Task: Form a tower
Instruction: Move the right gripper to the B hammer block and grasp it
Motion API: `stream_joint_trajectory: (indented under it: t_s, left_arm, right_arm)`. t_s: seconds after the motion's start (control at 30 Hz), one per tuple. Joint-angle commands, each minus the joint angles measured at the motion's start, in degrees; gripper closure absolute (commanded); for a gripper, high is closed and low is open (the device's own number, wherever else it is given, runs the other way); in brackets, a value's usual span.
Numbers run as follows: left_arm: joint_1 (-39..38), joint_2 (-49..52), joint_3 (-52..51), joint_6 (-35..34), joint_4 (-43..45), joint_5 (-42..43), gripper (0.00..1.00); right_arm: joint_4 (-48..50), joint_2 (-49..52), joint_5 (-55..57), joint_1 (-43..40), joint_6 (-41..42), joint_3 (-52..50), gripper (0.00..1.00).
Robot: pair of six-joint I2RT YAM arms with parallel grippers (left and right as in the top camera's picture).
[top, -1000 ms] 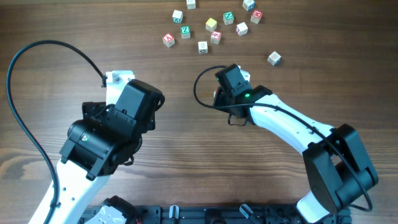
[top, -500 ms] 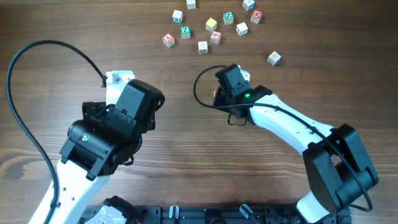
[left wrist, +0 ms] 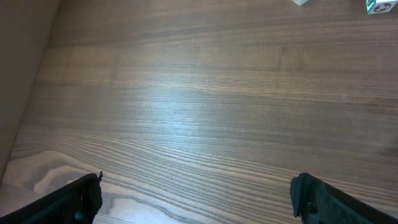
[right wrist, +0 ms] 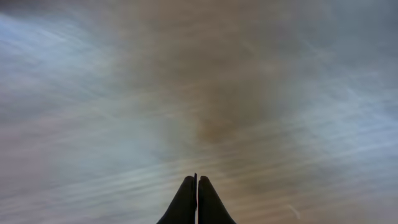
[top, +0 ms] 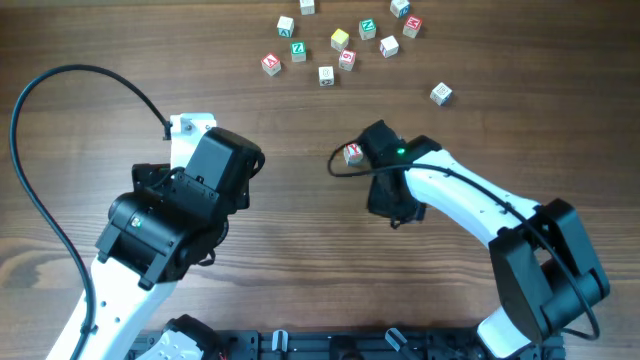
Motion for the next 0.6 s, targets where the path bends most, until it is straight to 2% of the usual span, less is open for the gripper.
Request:
stream_joint_trajectory:
  t_s: [0.0,0.2,0.23,0.33,0.43,0.5,0.57]
  left_arm:
    - [0.1,-0.5,0.0,0.5,0.0,-0.2,0.0]
    - [0.1,-0.5,0.0,0.5,0.0,-0.2,0.0]
    - [0.1,-0.5,0.0,0.5,0.0,-0.1,0.0]
    - [0.1,-0.5,0.0,0.5,0.0,-0.2,0.0]
    - [0.1,-0.5,0.0,0.5,0.0,-0.2,0.0]
    - [0.1,-0.5,0.0,0.5,0.0,-0.2,0.0]
    - [0.1,-0.5,0.0,0.5,0.0,-0.2,0.0]
  right_arm:
    - [-6.0,-2.7,0.1,-2.2,0.6,2.2,0.96]
    - [-15.0,-16.9,0.1,-6.2,4.9,2.4,0.96]
    - [-15.1,-19.2,-0.1,-6.8,4.9,2.4,0.91]
    - [-12.6,-26.3,-0.1,-9.3,4.8,2.4,0.51]
    - [-6.9,-27.6,-3.0,-13.2,1.1,2.9,0.17]
    - [-3.1,-27.2,-7.0,-16.5,-2.0,3.0,0.04]
    - [-0.5,-26.1,-8.1,-21.0,-2.7,3.2,0.01]
